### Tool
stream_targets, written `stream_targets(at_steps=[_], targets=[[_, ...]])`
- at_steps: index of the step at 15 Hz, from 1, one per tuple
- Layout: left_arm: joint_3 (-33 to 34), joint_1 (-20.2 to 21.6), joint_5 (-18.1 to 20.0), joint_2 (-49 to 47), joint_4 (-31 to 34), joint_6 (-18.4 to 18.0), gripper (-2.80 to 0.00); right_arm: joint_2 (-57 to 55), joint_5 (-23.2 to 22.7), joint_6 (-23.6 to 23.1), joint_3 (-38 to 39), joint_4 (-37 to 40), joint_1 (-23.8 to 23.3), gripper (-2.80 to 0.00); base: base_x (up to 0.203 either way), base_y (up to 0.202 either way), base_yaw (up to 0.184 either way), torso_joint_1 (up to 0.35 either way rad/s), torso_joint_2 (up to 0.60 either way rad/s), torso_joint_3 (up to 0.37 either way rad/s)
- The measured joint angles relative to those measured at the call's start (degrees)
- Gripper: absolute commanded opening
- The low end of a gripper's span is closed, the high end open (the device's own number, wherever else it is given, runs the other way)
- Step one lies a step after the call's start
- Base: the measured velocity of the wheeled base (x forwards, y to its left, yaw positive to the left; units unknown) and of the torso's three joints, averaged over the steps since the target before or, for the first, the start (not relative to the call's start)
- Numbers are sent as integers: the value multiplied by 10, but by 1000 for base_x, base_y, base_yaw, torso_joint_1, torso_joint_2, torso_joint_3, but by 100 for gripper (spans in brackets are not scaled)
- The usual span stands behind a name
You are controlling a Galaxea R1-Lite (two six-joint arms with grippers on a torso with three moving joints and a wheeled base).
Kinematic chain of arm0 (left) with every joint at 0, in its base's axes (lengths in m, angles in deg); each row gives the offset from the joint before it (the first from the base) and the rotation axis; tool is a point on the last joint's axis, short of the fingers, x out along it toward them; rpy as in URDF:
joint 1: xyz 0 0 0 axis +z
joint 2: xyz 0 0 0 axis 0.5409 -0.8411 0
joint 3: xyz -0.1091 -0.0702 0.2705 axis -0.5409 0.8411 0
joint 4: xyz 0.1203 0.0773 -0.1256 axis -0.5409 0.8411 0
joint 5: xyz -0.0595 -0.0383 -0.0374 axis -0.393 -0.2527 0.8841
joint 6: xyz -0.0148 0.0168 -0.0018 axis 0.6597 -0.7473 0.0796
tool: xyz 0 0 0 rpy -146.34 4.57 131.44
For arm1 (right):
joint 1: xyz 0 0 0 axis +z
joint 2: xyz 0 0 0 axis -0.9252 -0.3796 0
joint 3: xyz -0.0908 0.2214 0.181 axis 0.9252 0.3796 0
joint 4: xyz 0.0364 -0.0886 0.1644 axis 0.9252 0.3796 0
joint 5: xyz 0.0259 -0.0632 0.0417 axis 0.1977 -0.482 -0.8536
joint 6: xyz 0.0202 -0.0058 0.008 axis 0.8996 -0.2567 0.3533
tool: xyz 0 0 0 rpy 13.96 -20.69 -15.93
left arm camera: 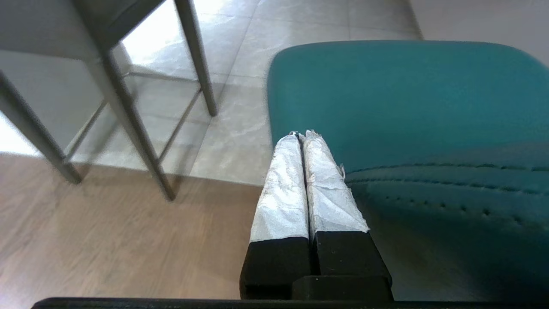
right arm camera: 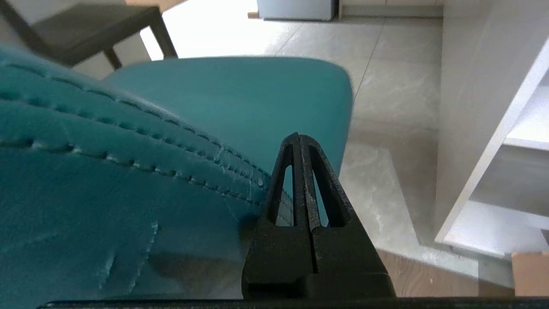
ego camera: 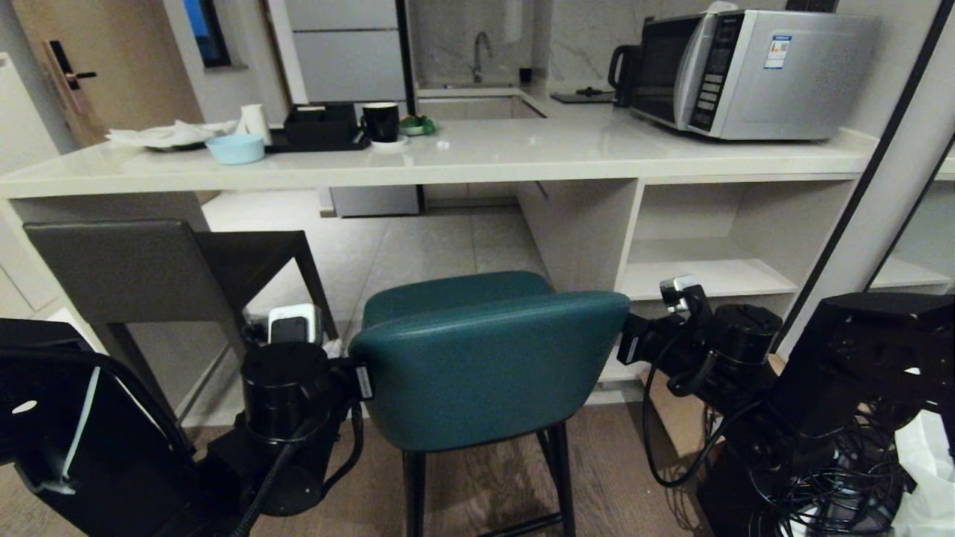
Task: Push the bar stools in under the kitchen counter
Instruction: Push the blue chair back under the dining table
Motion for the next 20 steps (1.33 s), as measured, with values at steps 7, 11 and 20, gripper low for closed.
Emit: stream_targets(at_steps=[7, 11, 20], targets=[[-43, 81, 46, -15, 2, -10, -280, 68, -2, 0, 78, 7, 50, -280, 0, 0, 0, 0, 0, 0], [-57, 100, 51, -28, -2, -15, -280, 93, -7, -3, 98, 6, 73, -280, 0, 0, 0, 0, 0, 0], [81, 98, 110, 56, -5, -11, -280, 119, 121, -1, 111, 17, 56, -280, 0, 0, 0, 0, 0, 0]])
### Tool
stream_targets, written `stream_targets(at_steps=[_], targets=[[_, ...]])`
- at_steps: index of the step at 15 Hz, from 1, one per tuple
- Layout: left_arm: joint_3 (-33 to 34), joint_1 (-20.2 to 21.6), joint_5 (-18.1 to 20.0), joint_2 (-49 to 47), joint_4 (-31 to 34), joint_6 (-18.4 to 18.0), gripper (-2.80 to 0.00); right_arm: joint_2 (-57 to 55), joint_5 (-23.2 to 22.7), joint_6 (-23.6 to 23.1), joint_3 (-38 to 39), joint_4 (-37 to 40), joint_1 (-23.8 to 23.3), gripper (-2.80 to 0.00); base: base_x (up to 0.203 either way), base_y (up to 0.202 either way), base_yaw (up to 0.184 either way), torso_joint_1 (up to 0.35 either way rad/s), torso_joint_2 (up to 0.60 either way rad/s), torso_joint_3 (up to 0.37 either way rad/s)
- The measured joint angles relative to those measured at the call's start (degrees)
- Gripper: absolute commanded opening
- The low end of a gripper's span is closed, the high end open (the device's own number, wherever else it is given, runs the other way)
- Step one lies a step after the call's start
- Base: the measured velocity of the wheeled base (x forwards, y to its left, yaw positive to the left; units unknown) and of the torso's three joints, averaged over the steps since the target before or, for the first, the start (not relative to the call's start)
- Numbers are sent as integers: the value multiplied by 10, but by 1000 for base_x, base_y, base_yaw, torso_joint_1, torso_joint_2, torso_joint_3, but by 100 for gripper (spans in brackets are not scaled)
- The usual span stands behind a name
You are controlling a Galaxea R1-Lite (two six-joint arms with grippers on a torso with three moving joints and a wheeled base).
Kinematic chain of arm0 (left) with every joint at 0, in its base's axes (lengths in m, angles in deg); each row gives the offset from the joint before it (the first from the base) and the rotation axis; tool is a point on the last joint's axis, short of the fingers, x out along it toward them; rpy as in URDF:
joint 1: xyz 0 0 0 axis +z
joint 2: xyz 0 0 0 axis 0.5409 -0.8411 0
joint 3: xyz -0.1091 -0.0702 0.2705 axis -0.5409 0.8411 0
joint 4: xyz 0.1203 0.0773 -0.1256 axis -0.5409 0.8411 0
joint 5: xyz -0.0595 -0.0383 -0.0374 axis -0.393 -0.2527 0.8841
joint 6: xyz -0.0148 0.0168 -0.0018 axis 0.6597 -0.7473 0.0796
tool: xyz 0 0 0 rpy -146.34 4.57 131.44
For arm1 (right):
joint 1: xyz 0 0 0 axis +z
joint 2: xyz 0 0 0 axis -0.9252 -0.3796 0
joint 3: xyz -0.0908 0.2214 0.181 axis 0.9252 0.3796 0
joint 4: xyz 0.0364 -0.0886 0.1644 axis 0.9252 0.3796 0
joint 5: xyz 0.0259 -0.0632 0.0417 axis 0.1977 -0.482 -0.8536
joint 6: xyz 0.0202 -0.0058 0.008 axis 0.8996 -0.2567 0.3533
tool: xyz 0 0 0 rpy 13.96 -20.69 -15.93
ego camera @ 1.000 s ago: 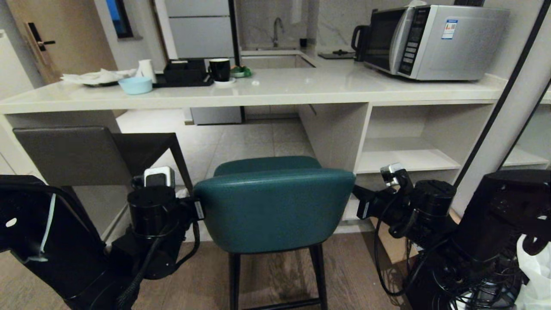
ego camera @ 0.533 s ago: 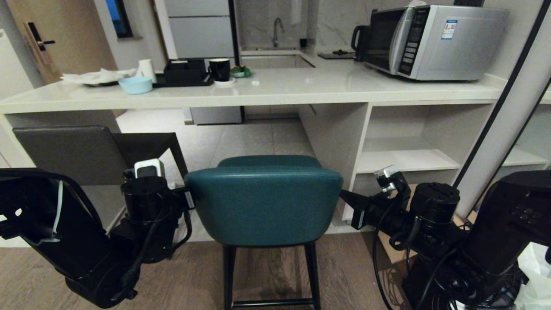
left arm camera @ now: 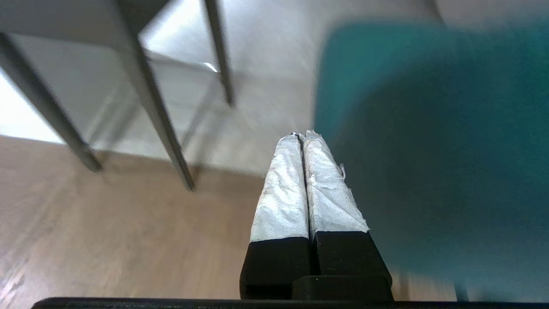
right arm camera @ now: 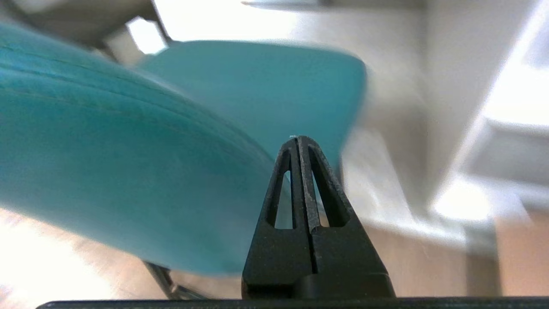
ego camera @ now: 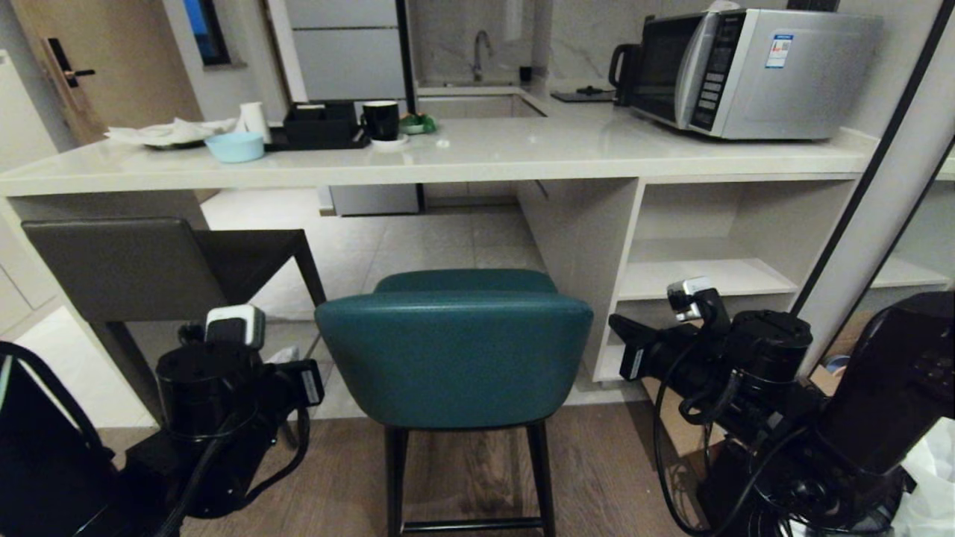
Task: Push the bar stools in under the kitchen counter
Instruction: Push the blue chair back under the dining table
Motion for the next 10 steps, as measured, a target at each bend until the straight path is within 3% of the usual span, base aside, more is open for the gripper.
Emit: stream_targets(at_steps=[2, 6, 10], targets=[[33, -2, 48, 26, 0, 0, -280, 31, 41, 0, 35, 14, 4, -280, 0, 0, 0, 0, 0, 0], [67, -57, 60, 58, 0, 2, -280, 113, 58, 1, 94, 70, 46, -280, 0, 0, 0, 0, 0, 0], [70, -86, 62, 64, 1, 2, -280, 148, 125, 3, 99, 123, 130, -280, 0, 0, 0, 0, 0, 0]])
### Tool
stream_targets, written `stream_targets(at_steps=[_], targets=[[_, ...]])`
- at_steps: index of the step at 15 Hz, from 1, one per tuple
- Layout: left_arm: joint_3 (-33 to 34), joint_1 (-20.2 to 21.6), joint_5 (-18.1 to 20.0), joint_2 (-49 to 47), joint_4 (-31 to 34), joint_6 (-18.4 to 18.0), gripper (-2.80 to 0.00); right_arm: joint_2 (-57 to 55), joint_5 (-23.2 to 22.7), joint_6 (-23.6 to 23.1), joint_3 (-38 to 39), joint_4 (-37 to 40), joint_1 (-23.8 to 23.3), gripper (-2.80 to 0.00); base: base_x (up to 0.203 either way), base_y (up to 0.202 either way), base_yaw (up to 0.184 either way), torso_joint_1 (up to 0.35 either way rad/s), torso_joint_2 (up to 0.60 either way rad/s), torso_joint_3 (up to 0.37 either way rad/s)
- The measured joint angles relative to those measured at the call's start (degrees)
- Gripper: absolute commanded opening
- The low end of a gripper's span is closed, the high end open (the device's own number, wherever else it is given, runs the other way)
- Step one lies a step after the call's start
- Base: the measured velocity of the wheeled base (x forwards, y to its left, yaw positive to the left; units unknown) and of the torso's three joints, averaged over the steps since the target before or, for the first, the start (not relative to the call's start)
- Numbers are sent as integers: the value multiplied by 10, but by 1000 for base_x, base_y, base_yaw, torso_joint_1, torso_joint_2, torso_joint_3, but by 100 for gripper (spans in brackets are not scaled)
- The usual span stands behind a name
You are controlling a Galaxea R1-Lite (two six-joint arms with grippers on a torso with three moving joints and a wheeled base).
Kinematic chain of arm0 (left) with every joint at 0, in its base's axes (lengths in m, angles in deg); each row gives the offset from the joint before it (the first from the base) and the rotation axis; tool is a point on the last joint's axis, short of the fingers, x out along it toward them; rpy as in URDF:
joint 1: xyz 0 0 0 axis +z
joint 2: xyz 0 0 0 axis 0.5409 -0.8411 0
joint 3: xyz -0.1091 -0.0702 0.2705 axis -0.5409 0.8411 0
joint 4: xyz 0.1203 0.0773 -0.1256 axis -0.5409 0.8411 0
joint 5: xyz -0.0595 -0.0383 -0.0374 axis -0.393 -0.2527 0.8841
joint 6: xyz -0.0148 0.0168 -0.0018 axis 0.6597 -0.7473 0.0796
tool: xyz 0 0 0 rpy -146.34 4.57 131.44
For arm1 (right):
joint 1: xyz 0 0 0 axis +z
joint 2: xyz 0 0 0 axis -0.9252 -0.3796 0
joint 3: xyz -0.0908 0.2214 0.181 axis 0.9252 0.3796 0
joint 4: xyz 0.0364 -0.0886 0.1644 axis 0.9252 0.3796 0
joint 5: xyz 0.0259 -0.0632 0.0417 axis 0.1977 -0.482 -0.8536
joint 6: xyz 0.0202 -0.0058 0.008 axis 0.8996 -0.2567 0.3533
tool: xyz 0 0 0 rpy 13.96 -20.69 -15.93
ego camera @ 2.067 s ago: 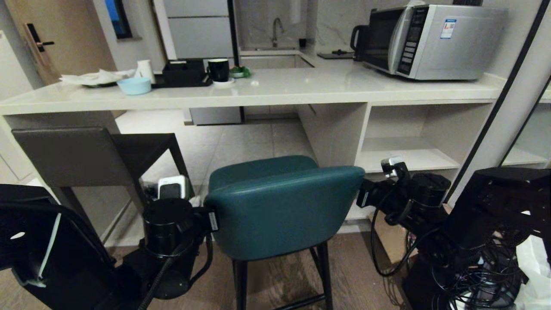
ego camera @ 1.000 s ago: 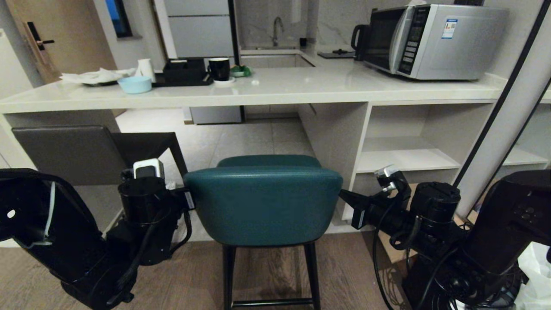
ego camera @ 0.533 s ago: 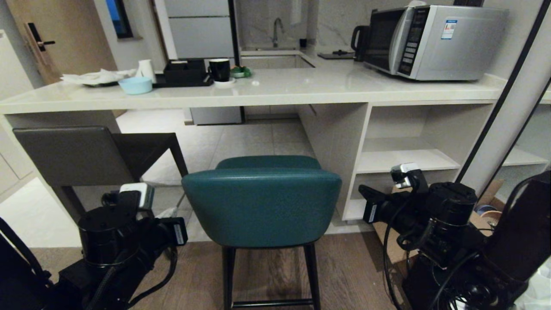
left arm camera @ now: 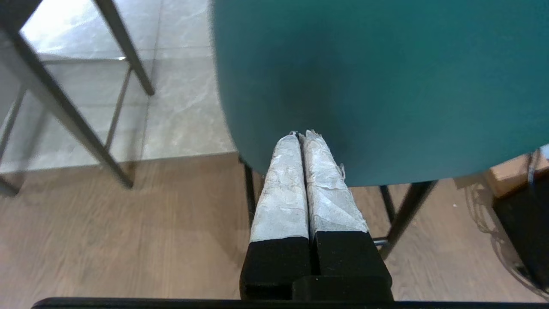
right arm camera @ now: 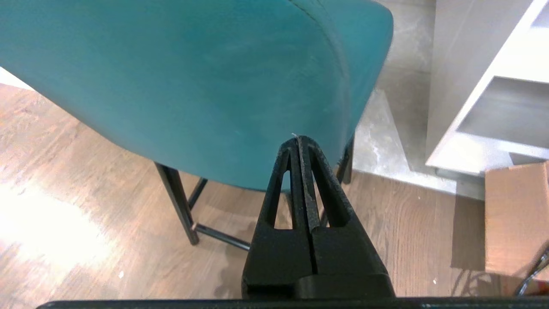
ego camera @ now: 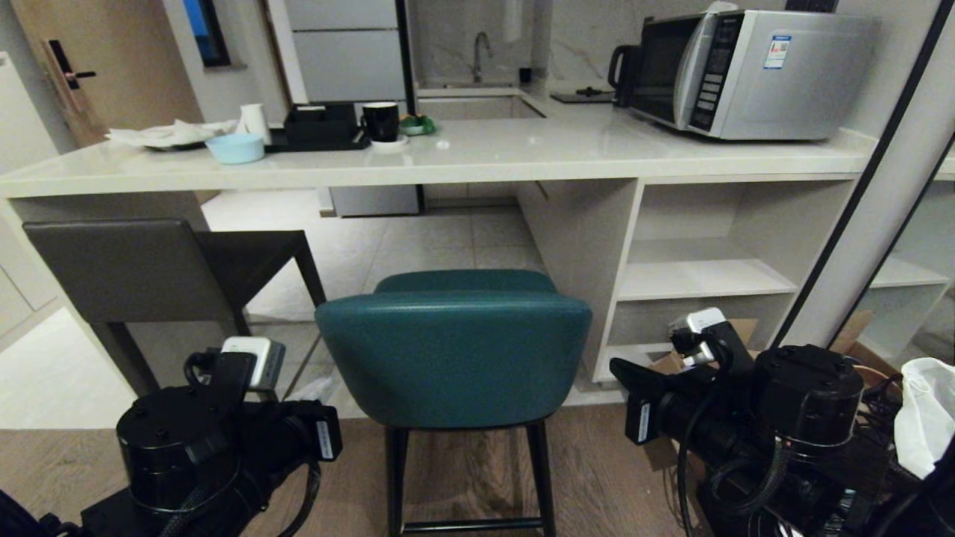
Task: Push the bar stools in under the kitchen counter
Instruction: Push the blue chair back under the dining table
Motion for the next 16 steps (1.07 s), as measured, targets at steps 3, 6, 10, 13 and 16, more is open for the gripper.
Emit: stream_targets(at_steps=[3, 6, 10, 13, 16], targets=[[-20, -1, 0, -6, 0, -4, -280, -24, 34, 0, -30, 2, 17, -280, 0, 0, 0, 0, 0, 0], [-36, -4, 1, -20, 1, -7, -280, -60, 56, 0, -66, 2, 19, -280, 0, 0, 0, 0, 0, 0], [-53, -4, -1, -52, 1, -21, -280, -103, 58, -1, -106, 2, 19, -280, 0, 0, 0, 0, 0, 0], [-64, -5, -4, -74, 1, -28, -280, -124, 62, -4, -118, 2, 29, -280, 0, 0, 0, 0, 0, 0], [-66, -7, -5, -87, 0, -28, -280, -140, 79, -3, -130, 0, 35, -280, 156, 0, 0, -5, -6, 5]])
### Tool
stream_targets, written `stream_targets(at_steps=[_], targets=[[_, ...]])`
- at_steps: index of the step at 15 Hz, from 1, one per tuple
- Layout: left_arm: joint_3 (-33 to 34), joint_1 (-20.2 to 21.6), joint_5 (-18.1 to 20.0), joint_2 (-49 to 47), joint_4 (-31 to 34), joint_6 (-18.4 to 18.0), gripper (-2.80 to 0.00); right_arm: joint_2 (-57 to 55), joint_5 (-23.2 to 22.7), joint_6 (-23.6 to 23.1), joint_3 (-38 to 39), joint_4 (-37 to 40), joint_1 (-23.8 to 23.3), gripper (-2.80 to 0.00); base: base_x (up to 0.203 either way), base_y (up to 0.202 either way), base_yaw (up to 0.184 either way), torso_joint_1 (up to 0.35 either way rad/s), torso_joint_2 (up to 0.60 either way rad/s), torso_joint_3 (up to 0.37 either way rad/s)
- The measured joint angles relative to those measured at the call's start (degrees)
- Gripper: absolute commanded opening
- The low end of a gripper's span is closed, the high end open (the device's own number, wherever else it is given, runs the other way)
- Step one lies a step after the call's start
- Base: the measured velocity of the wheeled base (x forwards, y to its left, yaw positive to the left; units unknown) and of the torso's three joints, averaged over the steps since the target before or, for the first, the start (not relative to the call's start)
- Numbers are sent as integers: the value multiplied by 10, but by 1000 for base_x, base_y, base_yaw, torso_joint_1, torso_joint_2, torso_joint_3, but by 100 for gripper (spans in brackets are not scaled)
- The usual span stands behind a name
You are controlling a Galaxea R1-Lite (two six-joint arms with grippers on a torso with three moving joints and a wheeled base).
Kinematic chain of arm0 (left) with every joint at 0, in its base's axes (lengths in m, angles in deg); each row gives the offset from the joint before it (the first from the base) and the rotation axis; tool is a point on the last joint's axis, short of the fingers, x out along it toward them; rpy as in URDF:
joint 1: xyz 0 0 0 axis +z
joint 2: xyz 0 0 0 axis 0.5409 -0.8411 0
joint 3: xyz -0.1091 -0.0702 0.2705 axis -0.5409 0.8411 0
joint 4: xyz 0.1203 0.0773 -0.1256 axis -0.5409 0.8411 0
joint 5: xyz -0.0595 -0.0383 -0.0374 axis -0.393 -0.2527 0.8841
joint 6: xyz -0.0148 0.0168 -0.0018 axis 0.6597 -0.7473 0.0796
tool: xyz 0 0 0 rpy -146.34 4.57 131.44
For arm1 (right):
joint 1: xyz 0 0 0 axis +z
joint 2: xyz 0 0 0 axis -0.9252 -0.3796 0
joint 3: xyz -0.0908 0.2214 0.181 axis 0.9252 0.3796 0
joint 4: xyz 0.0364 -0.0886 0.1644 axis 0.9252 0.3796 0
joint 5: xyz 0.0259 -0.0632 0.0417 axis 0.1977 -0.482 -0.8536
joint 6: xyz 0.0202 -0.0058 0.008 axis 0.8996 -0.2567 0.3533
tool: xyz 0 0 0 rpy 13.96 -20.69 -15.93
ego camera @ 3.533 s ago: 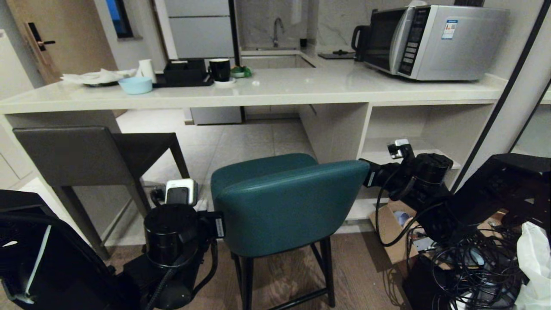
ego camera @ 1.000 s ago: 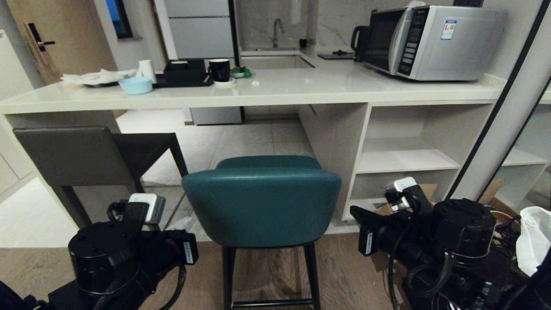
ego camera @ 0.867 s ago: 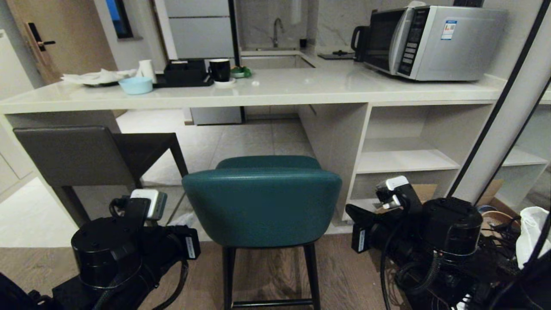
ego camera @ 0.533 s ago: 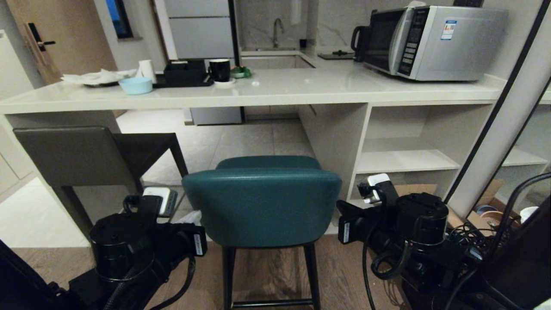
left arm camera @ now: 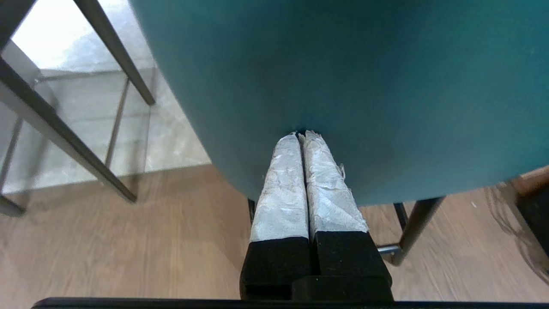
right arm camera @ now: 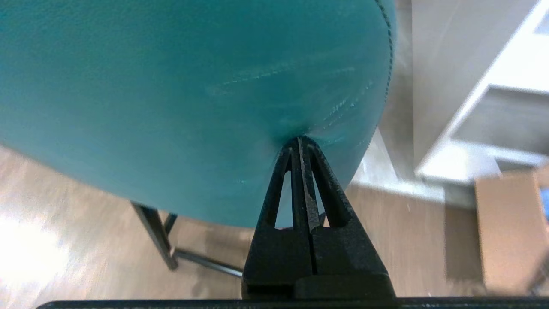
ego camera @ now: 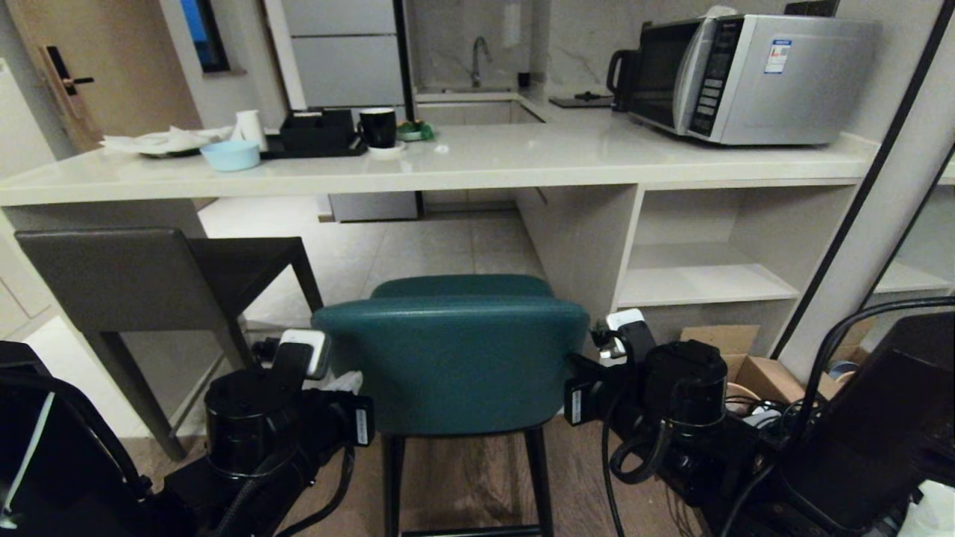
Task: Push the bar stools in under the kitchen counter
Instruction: Push the blue chair back under the dining table
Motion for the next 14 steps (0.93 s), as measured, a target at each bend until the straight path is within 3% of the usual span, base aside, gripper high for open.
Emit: stream_targets(at_steps=[11, 14], targets=[[2, 0, 0, 0, 0, 0, -280, -7, 2, 0, -1, -3, 11, -280, 186, 0, 2, 1, 1, 4], [13, -1, -3, 12, 1, 0, -280, -2, 1, 1, 14, -1, 11, -280, 72, 0, 3, 8, 4, 1]])
